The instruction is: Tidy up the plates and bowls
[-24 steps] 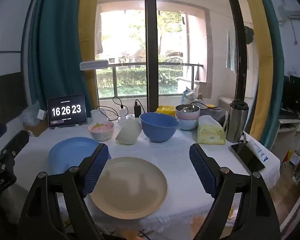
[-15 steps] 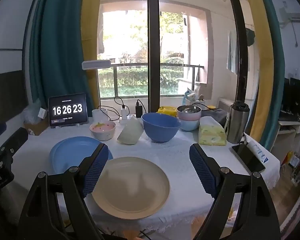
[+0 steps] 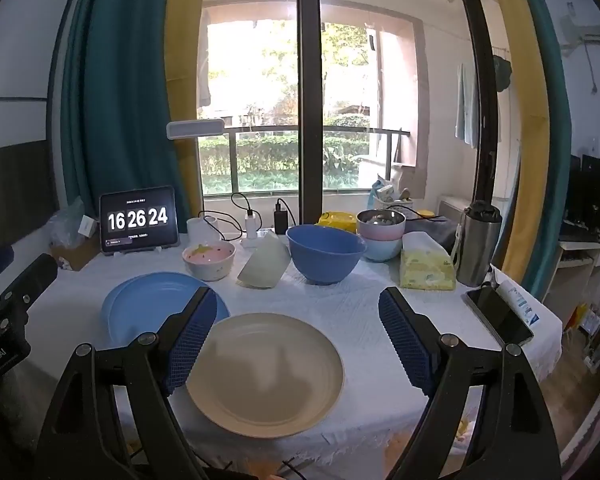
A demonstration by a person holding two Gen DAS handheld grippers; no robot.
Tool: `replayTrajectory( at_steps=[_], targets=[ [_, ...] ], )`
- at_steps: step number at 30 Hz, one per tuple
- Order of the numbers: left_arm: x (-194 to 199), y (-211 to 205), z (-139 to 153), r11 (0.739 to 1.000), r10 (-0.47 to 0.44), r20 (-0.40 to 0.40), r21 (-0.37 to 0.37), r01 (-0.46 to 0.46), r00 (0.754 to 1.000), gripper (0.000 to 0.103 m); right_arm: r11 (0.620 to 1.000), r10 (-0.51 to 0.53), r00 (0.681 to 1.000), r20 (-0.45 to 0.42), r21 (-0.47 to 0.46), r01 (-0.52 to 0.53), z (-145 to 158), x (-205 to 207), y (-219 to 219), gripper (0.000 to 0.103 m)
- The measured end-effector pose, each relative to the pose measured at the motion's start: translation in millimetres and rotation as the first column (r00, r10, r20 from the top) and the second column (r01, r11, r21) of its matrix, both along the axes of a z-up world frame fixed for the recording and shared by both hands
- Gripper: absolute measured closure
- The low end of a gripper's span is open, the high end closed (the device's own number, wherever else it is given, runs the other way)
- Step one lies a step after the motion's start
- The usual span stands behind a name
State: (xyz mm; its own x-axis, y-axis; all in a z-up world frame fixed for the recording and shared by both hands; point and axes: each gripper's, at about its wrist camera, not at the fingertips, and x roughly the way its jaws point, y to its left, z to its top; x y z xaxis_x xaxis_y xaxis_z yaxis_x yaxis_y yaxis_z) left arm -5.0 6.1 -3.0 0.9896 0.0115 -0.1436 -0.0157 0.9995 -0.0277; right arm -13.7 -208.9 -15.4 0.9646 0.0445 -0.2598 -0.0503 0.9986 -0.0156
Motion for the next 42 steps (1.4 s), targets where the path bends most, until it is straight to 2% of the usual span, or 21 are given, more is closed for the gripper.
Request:
replayTrajectory(
  at_steps=[42],
  targets=[
    [-1.1,2.8,1.5,1.0,0.011,-0.006,-0.007,-0.011,1.0,0.001,1.0,-0.008,1.0,-0.004,0.02,0.008,-3.8,-0.4,-2.4,0.016]
  ],
)
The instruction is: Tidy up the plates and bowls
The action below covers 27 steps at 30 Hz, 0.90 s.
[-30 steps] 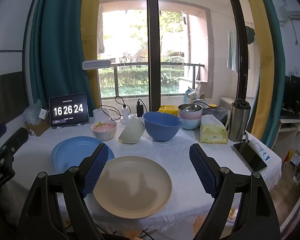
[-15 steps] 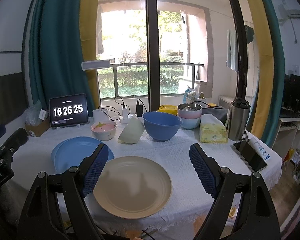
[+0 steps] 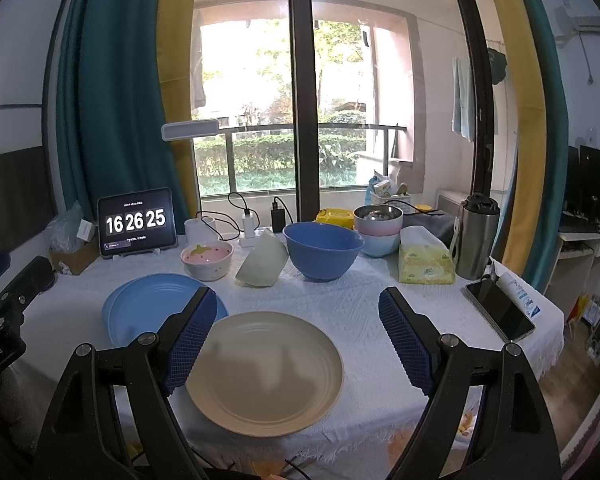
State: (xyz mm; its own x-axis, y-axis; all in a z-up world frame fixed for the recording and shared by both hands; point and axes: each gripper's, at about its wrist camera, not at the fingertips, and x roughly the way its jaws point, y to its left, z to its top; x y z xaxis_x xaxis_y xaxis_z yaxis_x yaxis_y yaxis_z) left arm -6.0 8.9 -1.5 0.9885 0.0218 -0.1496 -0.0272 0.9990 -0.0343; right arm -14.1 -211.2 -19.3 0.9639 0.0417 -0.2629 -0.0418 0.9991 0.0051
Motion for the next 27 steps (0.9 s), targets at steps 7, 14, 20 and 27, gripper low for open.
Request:
replayTrajectory(
  at_steps=[7,14,20,27],
  targets=[
    [0,-1,0,1.0,-0.001,-0.001,0.001,0.001,1.0,0.001,1.0,0.0,1.0,-0.005,0.006,0.0,0,1,-1,0.016],
    [0,-1,0,1.0,-0.003,-0.005,0.002,0.003,1.0,0.001,1.0,0.0,1.0,-0.008,0.009,0.0,0,1,-2,0.016],
    [2,-6,-2,1.0,-0.011,-0.019,0.007,0.011,1.0,0.001,1.0,0.002,1.0,-0.02,0.014,-0.002,-2,4,-2,0.016],
    [11,-14,-6,0.999,-0.028,-0.048,0.014,0.029,0.998,0.001,1.0,0.005,0.999,-0.053,0.027,-0.004,-9,14,-4,0.016]
  ],
)
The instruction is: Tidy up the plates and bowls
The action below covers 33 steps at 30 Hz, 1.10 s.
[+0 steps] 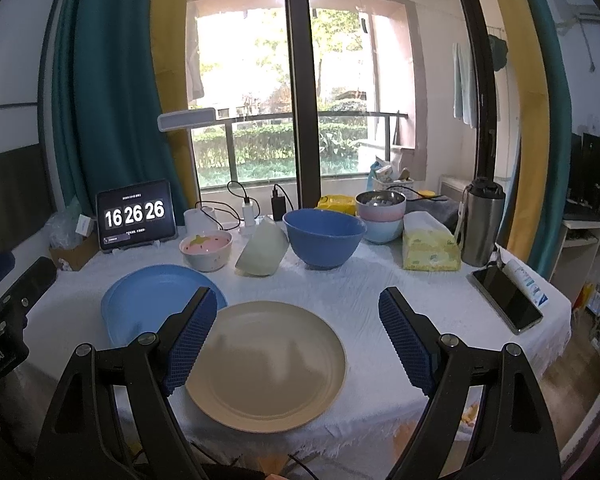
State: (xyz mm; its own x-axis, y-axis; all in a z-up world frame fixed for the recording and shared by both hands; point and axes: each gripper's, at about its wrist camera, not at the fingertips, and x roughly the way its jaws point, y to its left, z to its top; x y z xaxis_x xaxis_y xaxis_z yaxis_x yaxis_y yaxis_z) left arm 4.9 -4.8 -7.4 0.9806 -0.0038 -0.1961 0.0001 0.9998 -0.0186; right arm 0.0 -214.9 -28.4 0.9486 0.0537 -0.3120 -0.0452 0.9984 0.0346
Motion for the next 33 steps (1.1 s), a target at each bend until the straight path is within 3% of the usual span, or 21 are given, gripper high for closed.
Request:
replayTrajectory(
  at_steps=[12,24,33],
  targets=[
    [39,-24,-30,0.998,-0.058,-0.15,0.027,0.063,0.987,0.001,0.999,0.013,0.992,-0.127,0.037,-0.008,-33,33,-6,0.016],
    [85,-47,-63,0.991,-0.115,-0.311,0.026,0.13,0.943,0.002,0.997,0.008,0.97,-0.244,0.07,0.01,-63,74,-19,0.017],
    [116,-63,-86,0.989,-0.109,-0.427,0.043,0.141,0.898,0.028,0.997,0.019,0.942,-0.335,0.08,0.009,-85,104,-29,0.03]
  ],
)
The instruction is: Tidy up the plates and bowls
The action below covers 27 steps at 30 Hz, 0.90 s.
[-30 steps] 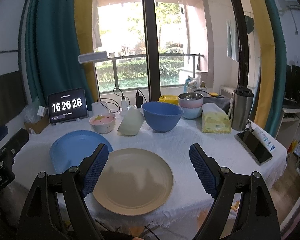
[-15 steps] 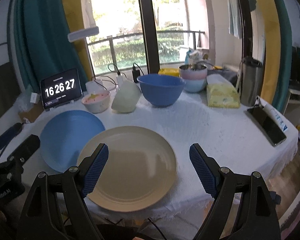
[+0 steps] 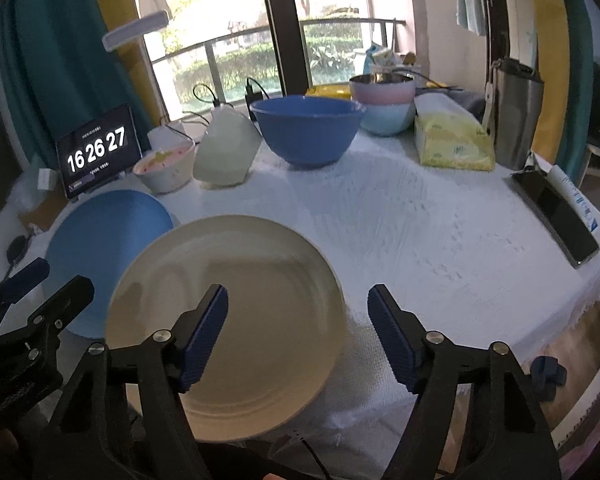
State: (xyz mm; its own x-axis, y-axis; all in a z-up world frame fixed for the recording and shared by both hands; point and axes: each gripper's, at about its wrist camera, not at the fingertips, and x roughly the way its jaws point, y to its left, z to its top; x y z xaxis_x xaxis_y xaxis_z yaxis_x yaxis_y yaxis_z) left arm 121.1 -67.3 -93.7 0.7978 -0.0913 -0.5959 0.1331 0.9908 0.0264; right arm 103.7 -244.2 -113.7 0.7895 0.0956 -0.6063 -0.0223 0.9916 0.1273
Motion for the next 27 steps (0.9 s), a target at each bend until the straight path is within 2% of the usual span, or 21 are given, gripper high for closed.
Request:
replayTrajectory(
  at_steps=[4,8,10,12,14,20,27],
  targets=[
    [11,-4,-12,1.0,0.007,-0.062,0.01,-0.006,0.998,0.044,1.0,0.003,0.999,-0.032,0.006,-0.003,-10,12,-6,0.036],
    [22,-6,-23,0.999,0.027,-0.12,0.02,-0.025,0.992,0.059,1.0,0.009,0.998,-0.07,0.008,-0.009,-21,21,-9,0.049],
    [28,-9,-28,0.999,0.035,-0.141,0.029,-0.031,0.989,0.061,1.0,0.014,0.997,-0.079,0.009,-0.014,-24,25,-10,0.054],
    [31,-10,-32,0.999,0.036,-0.155,0.036,-0.031,0.987,0.062,1.0,0.02,0.996,-0.087,0.009,-0.019,-27,28,-11,0.064],
    [35,-12,-35,0.998,0.041,-0.168,0.045,-0.034,0.985,0.069,1.0,0.025,0.995,-0.098,0.012,-0.024,-30,33,-13,0.07],
    [42,-19,-39,0.997,0.047,-0.186,0.063,-0.036,0.981,0.077,1.0,0.023,0.995,-0.102,0.004,-0.023,-33,40,-20,0.093],
    [49,-24,-35,0.997,0.053,-0.183,0.061,-0.042,0.982,0.08,1.0,0.022,0.996,-0.081,0.006,-0.021,-28,44,-26,0.094]
  ],
)
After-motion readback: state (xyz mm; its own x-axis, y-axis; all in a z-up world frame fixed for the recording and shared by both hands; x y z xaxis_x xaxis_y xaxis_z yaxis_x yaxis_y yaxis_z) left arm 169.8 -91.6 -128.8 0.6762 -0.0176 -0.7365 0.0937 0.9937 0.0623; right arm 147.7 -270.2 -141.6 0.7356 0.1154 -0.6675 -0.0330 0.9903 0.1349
